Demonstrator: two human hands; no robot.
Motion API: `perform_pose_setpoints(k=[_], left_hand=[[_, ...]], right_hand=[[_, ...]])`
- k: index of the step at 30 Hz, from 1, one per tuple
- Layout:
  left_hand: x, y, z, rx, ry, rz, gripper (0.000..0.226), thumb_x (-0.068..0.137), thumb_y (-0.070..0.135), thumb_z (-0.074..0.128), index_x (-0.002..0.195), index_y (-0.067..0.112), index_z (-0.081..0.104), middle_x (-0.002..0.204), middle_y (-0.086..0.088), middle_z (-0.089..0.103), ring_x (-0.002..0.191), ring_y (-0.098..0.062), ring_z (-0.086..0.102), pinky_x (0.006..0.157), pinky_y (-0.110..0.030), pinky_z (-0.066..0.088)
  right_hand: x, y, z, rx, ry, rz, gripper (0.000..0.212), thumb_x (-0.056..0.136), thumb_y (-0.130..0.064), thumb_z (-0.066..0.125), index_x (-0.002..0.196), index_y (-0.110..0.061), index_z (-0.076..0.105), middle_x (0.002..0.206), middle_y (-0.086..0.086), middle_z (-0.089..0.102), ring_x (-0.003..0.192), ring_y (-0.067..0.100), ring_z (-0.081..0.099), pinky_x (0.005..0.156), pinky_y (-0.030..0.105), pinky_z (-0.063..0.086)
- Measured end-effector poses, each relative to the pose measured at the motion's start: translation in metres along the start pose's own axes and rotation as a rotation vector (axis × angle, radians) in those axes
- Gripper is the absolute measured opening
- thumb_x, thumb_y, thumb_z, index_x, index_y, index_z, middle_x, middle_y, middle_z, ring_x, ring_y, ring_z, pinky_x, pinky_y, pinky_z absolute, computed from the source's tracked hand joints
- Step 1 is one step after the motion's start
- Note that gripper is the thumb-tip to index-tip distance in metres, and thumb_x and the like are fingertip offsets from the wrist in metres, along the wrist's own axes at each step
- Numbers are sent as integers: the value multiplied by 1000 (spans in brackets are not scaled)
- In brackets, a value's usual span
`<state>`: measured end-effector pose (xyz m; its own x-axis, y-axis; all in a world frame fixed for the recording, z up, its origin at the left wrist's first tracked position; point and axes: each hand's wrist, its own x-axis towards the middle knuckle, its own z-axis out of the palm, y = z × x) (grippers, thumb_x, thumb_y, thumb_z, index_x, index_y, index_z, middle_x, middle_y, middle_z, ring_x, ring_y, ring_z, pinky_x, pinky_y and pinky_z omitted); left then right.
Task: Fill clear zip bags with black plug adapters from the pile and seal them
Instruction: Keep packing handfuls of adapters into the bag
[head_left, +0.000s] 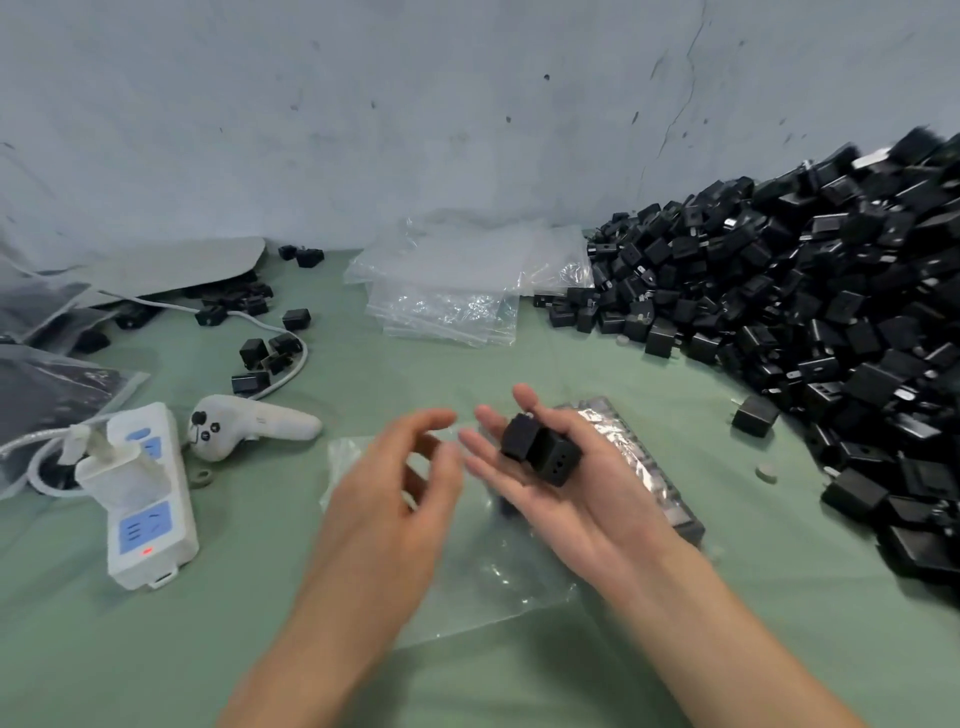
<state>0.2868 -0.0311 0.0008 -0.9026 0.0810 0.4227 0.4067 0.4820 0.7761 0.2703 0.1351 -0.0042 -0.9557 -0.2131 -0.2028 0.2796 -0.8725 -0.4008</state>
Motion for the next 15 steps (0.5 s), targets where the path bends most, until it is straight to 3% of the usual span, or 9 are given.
perform_pose_setpoints(k=[3,6,10,13,15], left_hand=[[-1,2,12,83,-72,32,23,94,55,49,114,48,56,102,23,59,82,-3,61,68,-10,42],[-2,-4,11,95,-79,-9,41,87,67,42,118,46,57,101,22,56,90,-2,58,73,-8,39],[-5,-3,6,20,-86,-23,21,89,53,56,109,47,60,97,17,56,77,-4,58,68,-8,40],[-6,-5,5,-70,-70,-85,18,86,46,64,104,42,61,94,19,59,70,-3,58,62,-7,41],[-6,-4,4,-122,-66,-125,23,80,51,64,103,45,59,75,19,61,59,-2,56,56,-8,41]], right_hand=[[0,16,6,-134,-71,40,36,90,-14,56,125,-11,63,116,22,70,102,40,70,86,50,59],[-1,22,6,-293,-94,31,32,99,-11,48,123,-15,70,124,15,70,104,31,71,92,46,58],[-4,18,8,-427,-150,-9,35,102,-7,47,117,-20,75,128,7,69,109,28,69,85,38,59],[-5,14,9,-528,-178,-31,35,101,-4,50,120,-21,74,129,8,68,114,29,67,86,34,58],[-4,13,8,-539,-200,-33,34,100,-4,52,121,-22,73,128,9,68,115,31,66,88,36,58]])
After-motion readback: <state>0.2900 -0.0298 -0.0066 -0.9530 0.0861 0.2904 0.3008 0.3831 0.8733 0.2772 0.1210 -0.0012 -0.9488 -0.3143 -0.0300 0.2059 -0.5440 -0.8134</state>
